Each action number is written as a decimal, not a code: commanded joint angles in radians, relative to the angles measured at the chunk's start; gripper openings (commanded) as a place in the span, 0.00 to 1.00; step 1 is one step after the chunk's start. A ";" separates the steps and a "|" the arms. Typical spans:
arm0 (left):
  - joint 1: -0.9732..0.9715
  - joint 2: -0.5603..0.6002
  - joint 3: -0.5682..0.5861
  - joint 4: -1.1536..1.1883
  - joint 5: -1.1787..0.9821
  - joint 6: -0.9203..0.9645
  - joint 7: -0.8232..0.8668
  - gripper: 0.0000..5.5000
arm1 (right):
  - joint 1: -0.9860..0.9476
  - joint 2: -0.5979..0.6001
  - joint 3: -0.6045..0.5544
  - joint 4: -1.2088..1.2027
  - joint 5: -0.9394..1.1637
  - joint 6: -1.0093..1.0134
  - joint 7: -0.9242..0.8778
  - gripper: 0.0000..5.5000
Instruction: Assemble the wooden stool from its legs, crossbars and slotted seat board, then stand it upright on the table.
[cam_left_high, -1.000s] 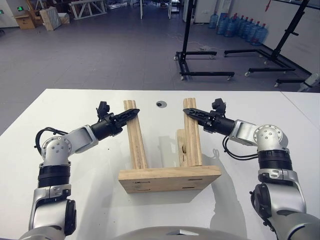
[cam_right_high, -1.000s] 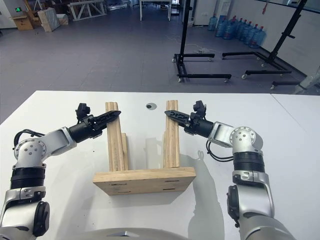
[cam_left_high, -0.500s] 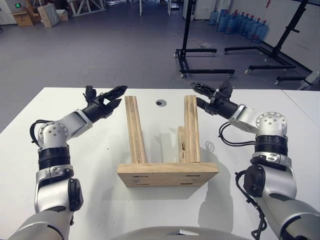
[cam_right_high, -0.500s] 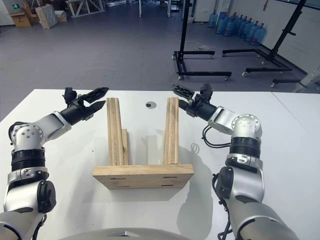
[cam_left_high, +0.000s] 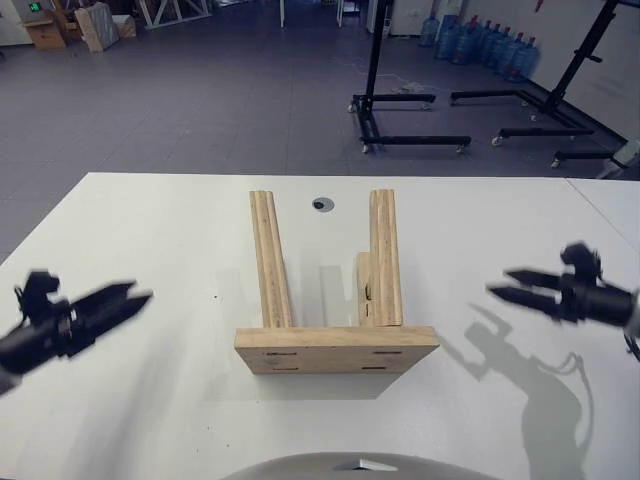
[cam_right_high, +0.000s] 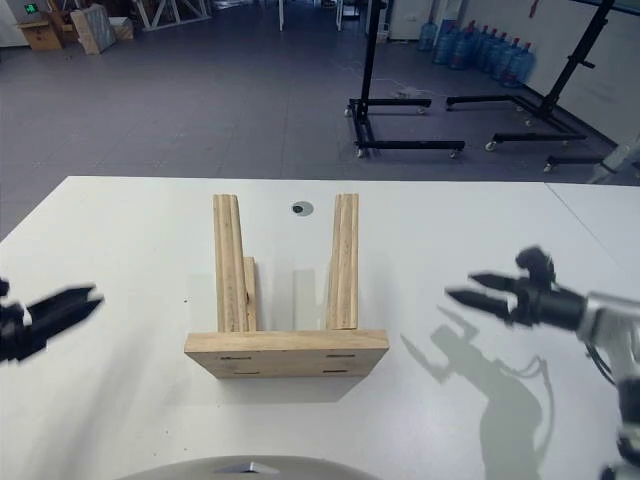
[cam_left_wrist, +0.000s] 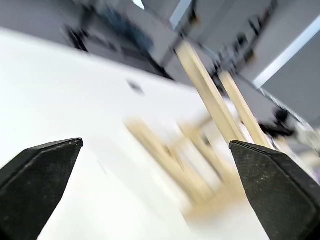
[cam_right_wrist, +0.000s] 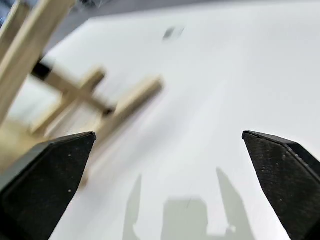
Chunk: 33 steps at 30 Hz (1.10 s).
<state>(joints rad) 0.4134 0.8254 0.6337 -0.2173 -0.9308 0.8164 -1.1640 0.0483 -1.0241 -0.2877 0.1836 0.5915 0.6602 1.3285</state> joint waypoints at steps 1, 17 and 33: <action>0.110 0.018 -0.179 -0.192 0.201 -0.186 -0.059 0.98 | 0.107 -0.076 0.133 -0.145 -0.078 -0.129 0.173 0.98; -0.082 -0.115 -0.484 -0.286 0.252 -0.256 0.109 0.98 | -0.002 0.245 0.280 -0.404 0.021 -0.036 -0.079 0.98; -0.139 -0.130 -0.577 -0.233 0.292 -0.269 0.152 0.67 | 0.000 0.265 0.362 -0.379 -0.032 -0.079 -0.089 0.69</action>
<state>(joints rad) 0.2748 0.6788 0.0604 -0.4539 -0.6495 0.5418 -1.0139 0.0526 -0.7488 0.0767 -0.1991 0.5602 0.5766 1.2387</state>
